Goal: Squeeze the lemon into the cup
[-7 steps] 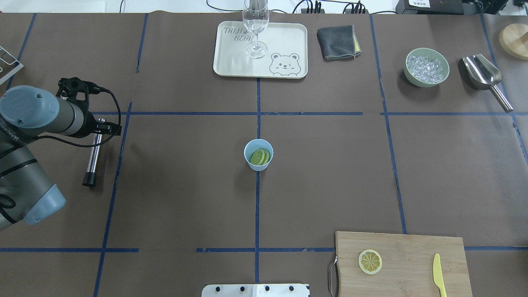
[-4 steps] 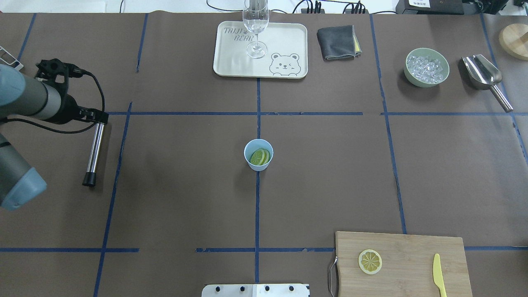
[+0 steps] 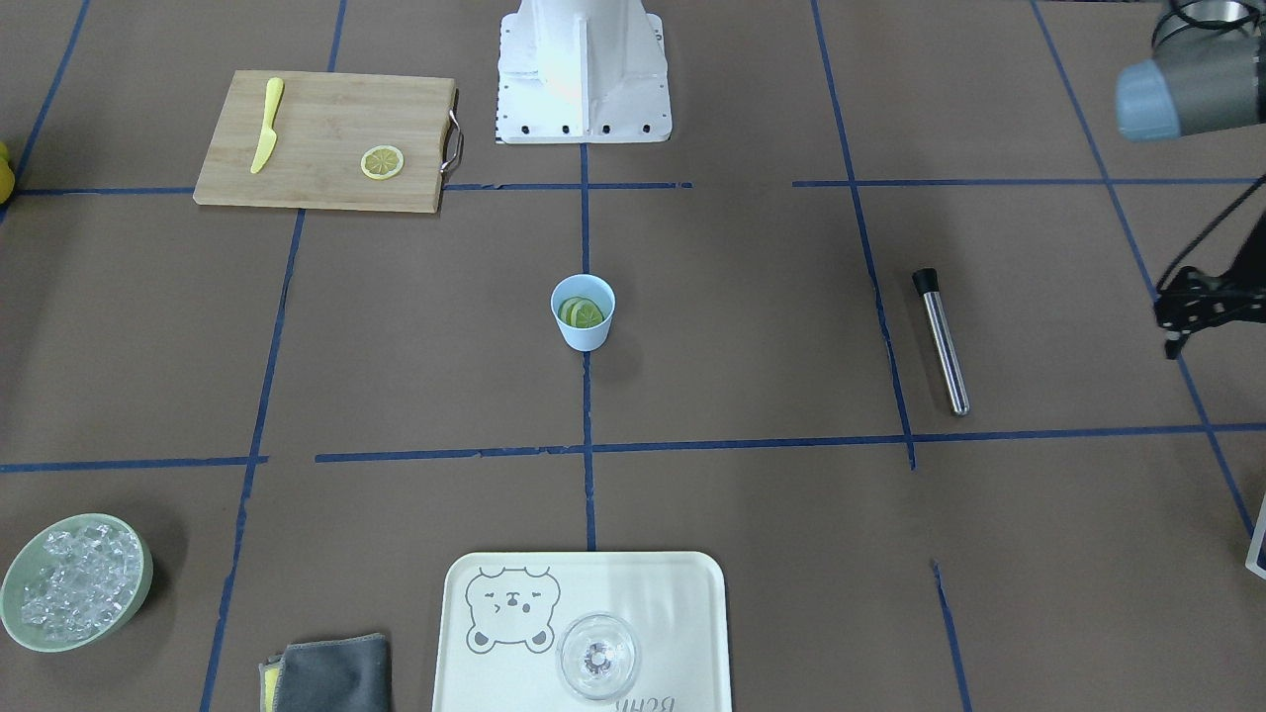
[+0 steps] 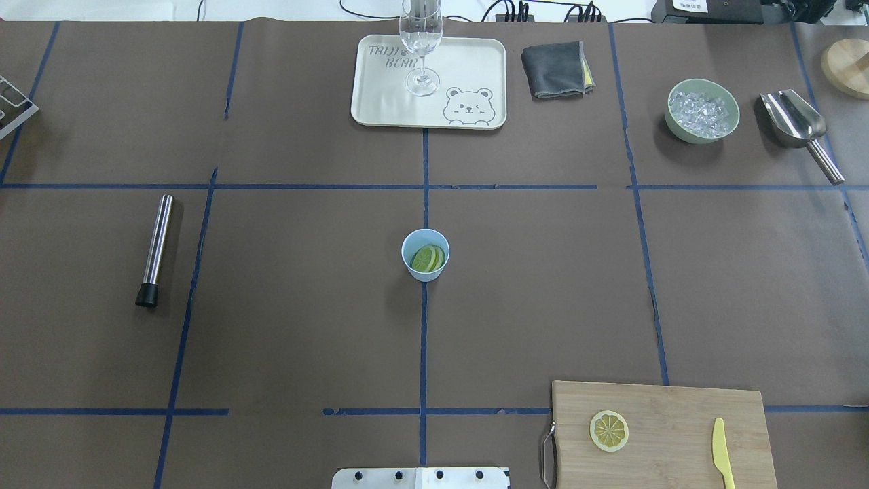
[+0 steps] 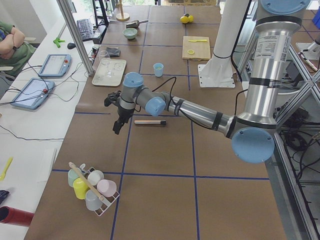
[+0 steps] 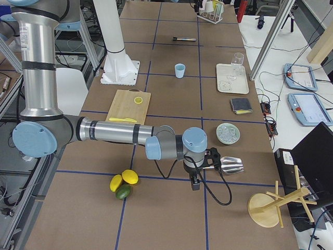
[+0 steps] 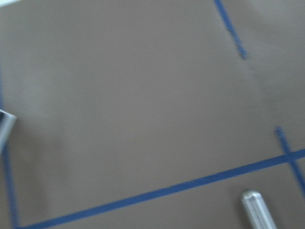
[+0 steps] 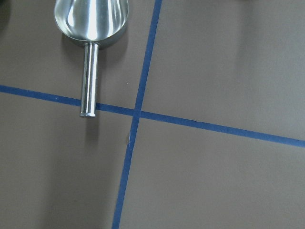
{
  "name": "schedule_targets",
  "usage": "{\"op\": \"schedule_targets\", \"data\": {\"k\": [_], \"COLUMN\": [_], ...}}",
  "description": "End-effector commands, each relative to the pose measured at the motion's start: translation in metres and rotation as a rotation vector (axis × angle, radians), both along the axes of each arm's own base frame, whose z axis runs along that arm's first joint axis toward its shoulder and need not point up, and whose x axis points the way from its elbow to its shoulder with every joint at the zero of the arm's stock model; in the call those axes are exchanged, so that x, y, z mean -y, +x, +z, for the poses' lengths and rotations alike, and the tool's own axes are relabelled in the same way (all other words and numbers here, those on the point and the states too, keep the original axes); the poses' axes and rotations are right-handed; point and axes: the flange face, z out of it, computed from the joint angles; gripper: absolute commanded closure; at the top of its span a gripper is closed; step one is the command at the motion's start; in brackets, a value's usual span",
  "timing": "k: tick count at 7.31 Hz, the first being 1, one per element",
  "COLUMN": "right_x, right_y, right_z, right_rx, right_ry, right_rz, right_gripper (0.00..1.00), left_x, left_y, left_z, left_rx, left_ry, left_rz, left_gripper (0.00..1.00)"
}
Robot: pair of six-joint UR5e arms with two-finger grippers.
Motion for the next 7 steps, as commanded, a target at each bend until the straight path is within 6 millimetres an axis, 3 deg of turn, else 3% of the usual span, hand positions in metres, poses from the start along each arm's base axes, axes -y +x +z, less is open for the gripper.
{"op": "schedule_targets", "data": {"k": [1,2,3,4,6,7], "right_x": [0.0,0.0,0.0,0.0,0.002,0.007], "right_y": [0.0,0.0,0.0,0.0,0.0,0.011], "right_z": [-0.002,-0.002,-0.003,-0.003,-0.009,-0.02], "right_rx": [0.002,0.003,0.003,0.003,0.009,0.01], "right_ry": [0.004,0.002,0.005,0.005,0.017,0.029], "right_rz": [0.0,0.0,0.0,0.0,0.0,0.02], "right_gripper": [0.0,0.0,0.0,0.0,0.0,0.0], "left_x": [-0.044,-0.07,-0.077,-0.082,-0.068,-0.064], "left_y": [-0.082,-0.076,-0.087,-0.108,-0.11,-0.113], "left_z": [0.077,0.124,0.135,0.135,0.127,0.123], "left_rx": [-0.092,-0.209,-0.217,-0.223,-0.219,-0.211], "left_ry": [-0.147,-0.252,-0.262,-0.271,-0.376,-0.351], "left_rz": [0.022,0.064,0.052,0.02,0.007,0.043], "left_gripper": [0.0,0.0,0.0,0.0,0.0,0.0]}}
